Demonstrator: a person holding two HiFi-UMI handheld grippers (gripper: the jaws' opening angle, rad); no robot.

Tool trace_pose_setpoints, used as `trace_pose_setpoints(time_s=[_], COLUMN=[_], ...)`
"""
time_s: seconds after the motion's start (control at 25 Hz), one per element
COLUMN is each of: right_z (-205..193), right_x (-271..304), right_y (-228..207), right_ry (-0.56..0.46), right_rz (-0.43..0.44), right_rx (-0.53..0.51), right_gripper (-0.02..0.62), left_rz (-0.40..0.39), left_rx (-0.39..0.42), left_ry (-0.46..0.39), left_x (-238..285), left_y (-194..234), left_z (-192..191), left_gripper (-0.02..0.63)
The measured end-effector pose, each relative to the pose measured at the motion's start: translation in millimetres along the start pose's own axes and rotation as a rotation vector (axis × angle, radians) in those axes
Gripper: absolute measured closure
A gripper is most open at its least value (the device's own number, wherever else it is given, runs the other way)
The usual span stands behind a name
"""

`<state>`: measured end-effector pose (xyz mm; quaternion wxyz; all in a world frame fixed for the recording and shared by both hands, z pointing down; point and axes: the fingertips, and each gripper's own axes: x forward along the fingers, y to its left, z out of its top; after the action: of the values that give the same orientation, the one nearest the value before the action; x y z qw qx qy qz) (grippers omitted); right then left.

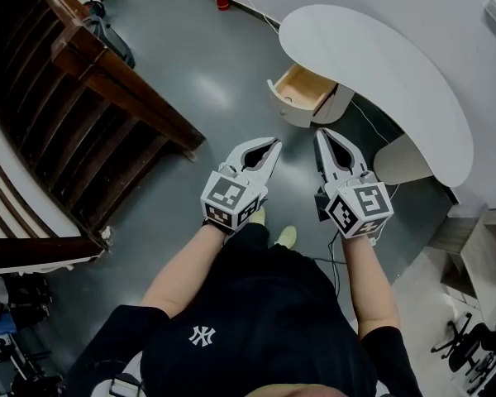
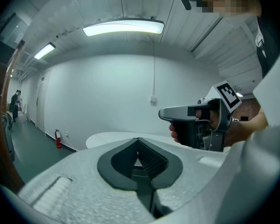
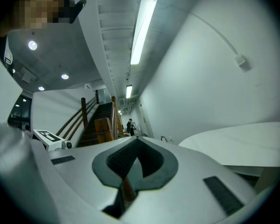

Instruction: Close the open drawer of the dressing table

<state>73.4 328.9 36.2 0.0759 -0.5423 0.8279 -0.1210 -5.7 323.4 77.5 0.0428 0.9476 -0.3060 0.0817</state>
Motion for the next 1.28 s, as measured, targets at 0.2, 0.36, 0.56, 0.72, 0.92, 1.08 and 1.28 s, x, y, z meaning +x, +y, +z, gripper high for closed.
trace_pose_setpoints(time_s=[0.2, 0.36, 0.56, 0.72, 0.92, 1.08, 1.28], right_z=[-15.9, -20.9, -31.6, -44.3, -68.8, -93.2, -129.8], right_x=[25.0, 55.1, 105.8, 157.8, 212.1, 236.8, 262.0], right_y=[-7.3, -20.3, -45.8, -61.4, -84.9, -107.1, -131.9], right_ry=[0.037, 0.060, 0.084, 0.100, 0.136, 0.157, 0.159], right_rz=[0.003, 0.000, -0.017, -0.019, -0.041, -0.060, -0.081], right_rx=[0.009, 0.008, 0.010, -0.002, -0.023, -0.032, -0.049], right_gripper=[0.580, 0.580, 0.580, 0.580, 0.580, 0.580, 0.580], left_rz=[0.015, 0.015, 0.009, -0.015, -0.036, -0.058, -0.057], left_rx=[-0.028, -0.050, -0.051, -0.068, -0.080, -0.085, -0.116], left_ry=[0.025, 0.024, 0.053, 0.080, 0.101, 0.128, 0.148], left_x=[11.2, 31.2, 66.8, 94.0, 130.4, 159.6, 190.0], left_y=[26.3, 55.2, 99.9, 143.5, 191.0, 210.5, 229.5], left_z=[-18.6, -25.5, -50.6, -76.6, -108.9, -142.5, -192.8], left_gripper=[0.595, 0.595, 0.595, 0.595, 0.596, 0.595, 0.595])
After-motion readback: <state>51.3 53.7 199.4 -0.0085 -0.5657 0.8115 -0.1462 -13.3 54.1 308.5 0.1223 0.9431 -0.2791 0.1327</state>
